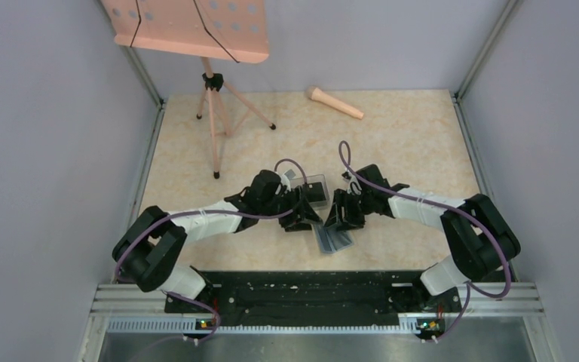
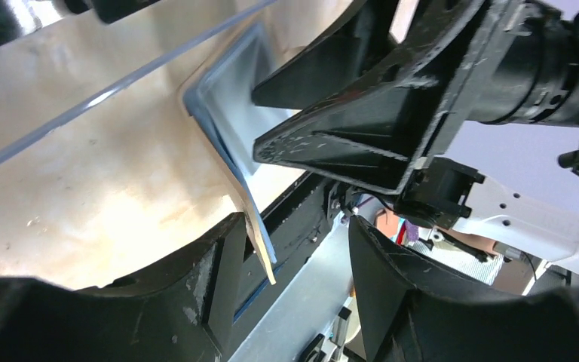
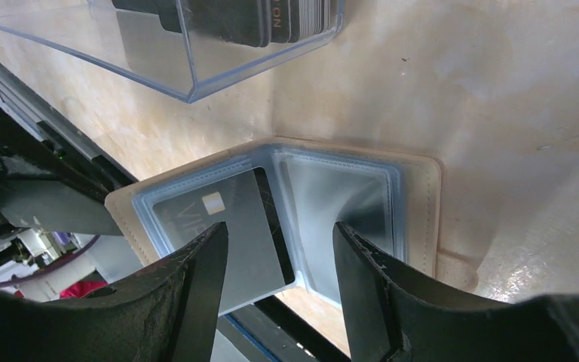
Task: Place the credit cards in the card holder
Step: Close the card holder at the center of the board.
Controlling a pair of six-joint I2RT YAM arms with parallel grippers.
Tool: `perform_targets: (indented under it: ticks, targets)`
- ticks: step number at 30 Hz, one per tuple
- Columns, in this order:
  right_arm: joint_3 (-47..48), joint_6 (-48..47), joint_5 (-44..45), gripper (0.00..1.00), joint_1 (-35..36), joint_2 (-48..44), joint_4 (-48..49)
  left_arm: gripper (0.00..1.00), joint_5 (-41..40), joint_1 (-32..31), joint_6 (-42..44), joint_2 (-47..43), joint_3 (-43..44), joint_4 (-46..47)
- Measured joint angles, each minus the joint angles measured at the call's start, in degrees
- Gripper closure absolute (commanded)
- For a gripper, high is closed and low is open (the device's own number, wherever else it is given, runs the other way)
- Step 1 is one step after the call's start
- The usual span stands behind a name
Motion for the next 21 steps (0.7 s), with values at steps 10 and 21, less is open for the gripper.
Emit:
perform_targets:
  ticks: [10,21]
  targets:
    - [0.52,0.52,2.97,0.40,-0.24,-1.81,-3.06,0.42,3.76,-0.87,-0.85,7.61,3.30,5.16]
    - [0.35,-2.23,10.29,0.38,-8.00,-7.39,-11.43,0.40,6.73,-2.91,-1.29,15.72,12.04,6.62]
